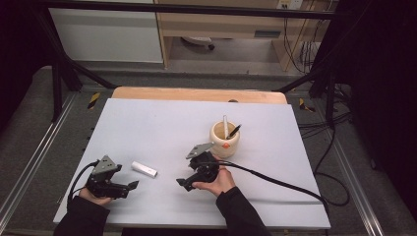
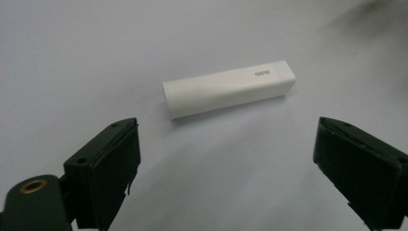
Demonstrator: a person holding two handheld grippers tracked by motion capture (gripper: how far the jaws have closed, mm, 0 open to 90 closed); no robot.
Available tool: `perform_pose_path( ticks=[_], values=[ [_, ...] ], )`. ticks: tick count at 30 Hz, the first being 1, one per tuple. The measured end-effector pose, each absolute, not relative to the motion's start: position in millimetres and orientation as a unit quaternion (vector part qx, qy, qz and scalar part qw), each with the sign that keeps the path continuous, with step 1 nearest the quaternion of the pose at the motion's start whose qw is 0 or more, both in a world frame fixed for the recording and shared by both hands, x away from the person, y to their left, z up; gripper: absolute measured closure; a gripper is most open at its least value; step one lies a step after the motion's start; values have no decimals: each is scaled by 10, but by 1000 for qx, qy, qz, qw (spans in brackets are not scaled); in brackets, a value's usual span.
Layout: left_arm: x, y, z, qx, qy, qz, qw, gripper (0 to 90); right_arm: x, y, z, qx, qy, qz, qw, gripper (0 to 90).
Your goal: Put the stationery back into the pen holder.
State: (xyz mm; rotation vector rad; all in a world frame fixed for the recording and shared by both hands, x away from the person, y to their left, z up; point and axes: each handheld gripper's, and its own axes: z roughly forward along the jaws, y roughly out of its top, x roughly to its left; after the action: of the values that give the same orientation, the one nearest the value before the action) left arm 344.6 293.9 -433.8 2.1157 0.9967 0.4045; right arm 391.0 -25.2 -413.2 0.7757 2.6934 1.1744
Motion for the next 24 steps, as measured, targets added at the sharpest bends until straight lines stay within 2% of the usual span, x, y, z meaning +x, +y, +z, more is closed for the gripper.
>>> perform_pose_path(
  ticks=[14, 24],
  values=[
    [3462, 2933, -4368, 833, 386, 153, 367, 96, 4089, 353, -4128, 219, 894, 388, 45, 277],
    [3465, 2935, -4377, 834, 386, 149, 364, 95, 4196, 704, -4124, 188, 917, 351, 36, 376]
  ],
)
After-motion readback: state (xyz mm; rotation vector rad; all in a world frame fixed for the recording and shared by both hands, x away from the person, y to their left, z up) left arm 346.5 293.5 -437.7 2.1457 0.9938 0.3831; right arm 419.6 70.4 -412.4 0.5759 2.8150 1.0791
